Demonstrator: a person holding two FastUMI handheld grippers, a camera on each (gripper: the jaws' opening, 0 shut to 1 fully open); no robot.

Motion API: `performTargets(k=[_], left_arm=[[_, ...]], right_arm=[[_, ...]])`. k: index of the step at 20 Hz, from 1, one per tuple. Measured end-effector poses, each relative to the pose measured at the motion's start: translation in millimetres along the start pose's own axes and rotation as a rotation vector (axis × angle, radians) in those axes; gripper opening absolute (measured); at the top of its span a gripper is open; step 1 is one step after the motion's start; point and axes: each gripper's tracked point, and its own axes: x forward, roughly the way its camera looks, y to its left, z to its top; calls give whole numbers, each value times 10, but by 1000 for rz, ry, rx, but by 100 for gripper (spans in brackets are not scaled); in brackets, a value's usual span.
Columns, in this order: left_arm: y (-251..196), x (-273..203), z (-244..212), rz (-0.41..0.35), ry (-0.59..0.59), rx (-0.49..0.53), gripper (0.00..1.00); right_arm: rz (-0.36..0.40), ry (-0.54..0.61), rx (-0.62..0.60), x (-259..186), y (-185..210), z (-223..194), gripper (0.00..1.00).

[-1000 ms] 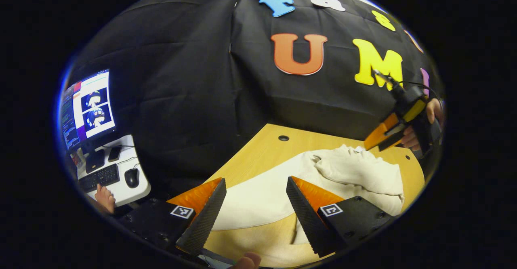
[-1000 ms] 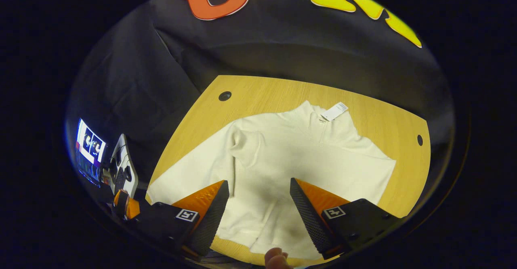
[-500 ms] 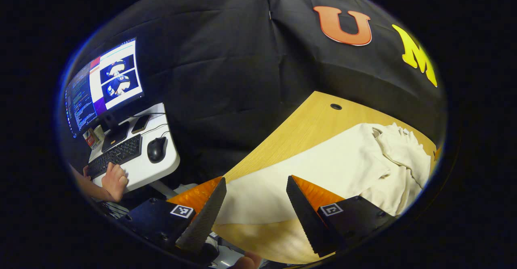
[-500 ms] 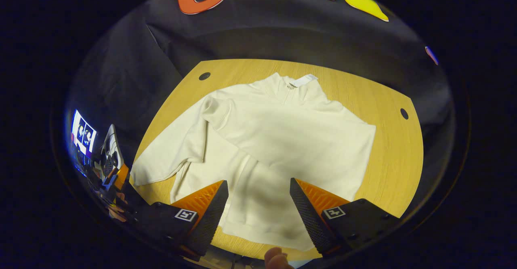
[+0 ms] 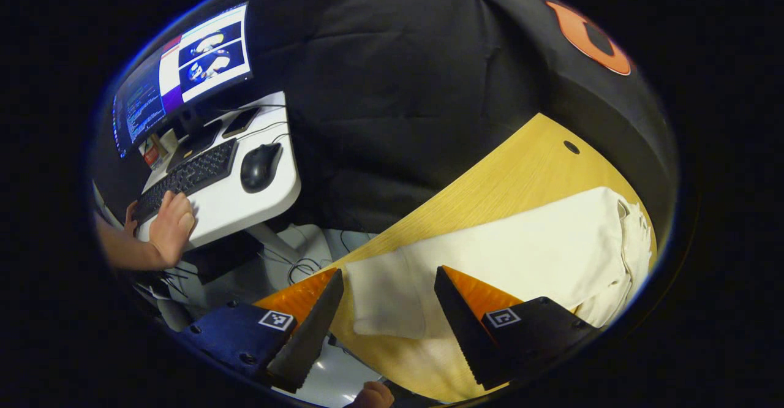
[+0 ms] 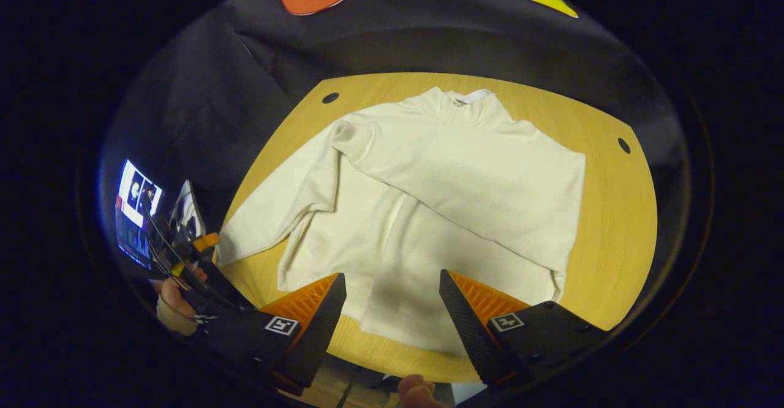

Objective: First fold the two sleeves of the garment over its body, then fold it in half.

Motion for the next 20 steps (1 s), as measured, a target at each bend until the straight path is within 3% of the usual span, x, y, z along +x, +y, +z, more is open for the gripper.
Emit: performTargets(k=[8, 13, 16, 17, 20], left_arm=[[-19, 159, -300, -7, 220, -97, 98], [-35, 191, -273, -18, 302, -29, 98], [-58, 213, -270, -22, 362, -34, 100], [-55, 215, -265, -22, 372, -40, 92], [-86, 221, -259, -22, 394, -53, 84]], right_arm=[[2, -85, -43, -177, 9, 39, 94], [15, -92, -16, -259, -44, -46, 94], [-40, -149, 6, -337, -238, 3, 94], [-48, -162, 19, -379, -275, -16, 97], [-52, -173, 58, -479, -381, -110, 94]])
